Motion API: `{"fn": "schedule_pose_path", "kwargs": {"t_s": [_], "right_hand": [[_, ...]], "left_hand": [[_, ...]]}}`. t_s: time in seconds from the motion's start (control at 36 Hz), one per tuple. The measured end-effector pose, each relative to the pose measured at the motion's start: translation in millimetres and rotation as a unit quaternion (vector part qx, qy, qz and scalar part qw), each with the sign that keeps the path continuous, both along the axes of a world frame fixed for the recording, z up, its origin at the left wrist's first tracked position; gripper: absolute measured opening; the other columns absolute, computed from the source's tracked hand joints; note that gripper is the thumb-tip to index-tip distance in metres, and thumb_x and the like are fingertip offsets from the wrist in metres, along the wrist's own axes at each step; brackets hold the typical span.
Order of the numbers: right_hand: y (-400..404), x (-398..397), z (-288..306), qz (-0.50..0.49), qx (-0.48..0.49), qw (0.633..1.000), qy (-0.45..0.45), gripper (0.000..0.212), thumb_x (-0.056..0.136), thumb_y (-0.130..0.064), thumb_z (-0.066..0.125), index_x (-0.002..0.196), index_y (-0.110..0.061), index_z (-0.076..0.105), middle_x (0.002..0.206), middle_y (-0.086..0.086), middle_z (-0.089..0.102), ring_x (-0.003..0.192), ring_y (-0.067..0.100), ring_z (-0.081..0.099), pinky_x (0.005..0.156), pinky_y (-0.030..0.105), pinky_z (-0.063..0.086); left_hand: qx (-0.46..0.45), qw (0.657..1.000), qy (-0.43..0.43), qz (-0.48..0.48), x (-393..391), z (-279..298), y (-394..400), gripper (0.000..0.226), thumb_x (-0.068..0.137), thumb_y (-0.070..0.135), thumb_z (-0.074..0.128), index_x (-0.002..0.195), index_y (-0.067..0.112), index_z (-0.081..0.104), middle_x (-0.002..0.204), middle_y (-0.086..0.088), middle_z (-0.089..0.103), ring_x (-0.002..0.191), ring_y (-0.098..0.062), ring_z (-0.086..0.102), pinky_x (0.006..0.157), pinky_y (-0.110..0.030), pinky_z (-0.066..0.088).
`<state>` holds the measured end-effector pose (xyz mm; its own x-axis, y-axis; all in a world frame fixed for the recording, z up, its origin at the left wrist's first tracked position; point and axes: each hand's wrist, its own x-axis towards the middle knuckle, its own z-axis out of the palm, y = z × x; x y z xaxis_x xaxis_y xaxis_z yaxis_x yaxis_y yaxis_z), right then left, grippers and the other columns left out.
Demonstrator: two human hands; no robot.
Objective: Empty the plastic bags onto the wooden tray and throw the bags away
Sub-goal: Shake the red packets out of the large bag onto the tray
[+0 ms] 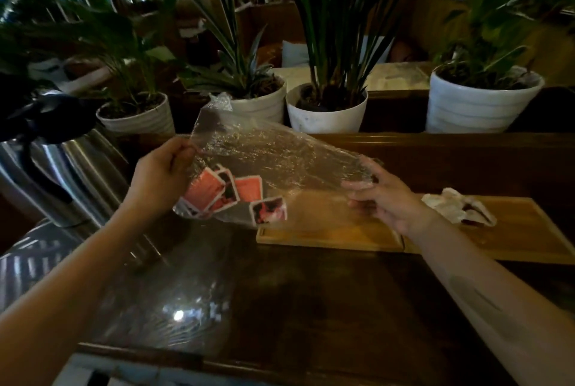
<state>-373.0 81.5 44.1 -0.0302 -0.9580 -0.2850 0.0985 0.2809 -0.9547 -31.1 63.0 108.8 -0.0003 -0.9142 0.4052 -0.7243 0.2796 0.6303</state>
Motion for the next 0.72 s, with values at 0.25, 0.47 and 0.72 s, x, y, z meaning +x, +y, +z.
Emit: {"fn": "schedule_pose_path", "kwargs": {"t_s": [0.25,0.47,0.72], "right_hand": [[-0.4,0.6,-12.5,-0.03,0.016,0.999,-0.04,0.09,0.081,0.009,0.066,0.147,-0.04,0.031,0.125,0.012,0.063,0.079,0.021,0.072,0.068,0.036,0.057],[0.0,3.1,-22.4,-0.064,0.026,0.996,-0.05,0.089,0.085,0.007,0.063,0.15,-0.039,0.024,0.116,0.008,0.067,0.084,0.024,0.072,0.062,0.033,0.056],[3.1,3.9,-29.8,-0.086,0.026,0.994,-0.067,0.085,0.087,0.006,0.059,0.149,-0.04,0.023,0.107,0.006,0.068,0.085,0.024,0.07,0.072,0.038,0.056]], "left_hand": [[0.11,0.992,-0.005,-0.069,-7.6,47.9,-31.4,0.024,0.099,0.014,0.049,0.092,0.027,0.068,0.083,-0.001,0.068,0.075,-0.017,0.064,0.082,-0.044,0.055],[0.039,0.99,-0.092,-0.101,-39.6,84.7,-47.5,0.018,0.096,0.015,0.055,0.104,0.013,0.071,0.081,-0.001,0.067,0.079,-0.023,0.063,0.086,-0.048,0.053],[0.006,0.99,-0.088,-0.112,-56.8,89.8,-57.8,0.018,0.097,0.018,0.053,0.101,0.014,0.07,0.082,0.001,0.065,0.076,-0.013,0.058,0.08,-0.037,0.05]]}}
